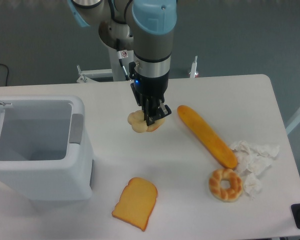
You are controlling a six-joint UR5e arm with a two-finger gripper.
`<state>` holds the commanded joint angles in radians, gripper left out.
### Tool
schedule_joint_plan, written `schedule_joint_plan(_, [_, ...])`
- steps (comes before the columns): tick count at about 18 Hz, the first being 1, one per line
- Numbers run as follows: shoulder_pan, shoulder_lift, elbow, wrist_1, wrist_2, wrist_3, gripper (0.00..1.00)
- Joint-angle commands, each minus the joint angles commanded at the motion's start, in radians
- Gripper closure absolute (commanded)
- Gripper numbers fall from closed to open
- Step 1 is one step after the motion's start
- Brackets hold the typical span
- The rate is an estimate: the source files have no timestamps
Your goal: Place the round bread in the trash can
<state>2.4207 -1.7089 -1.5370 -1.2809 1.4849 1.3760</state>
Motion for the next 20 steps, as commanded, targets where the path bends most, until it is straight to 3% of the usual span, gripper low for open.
schedule_joint_plan(20, [-0.002,-0.002,0.014,-0.002,-0.002,-0.005,1.00])
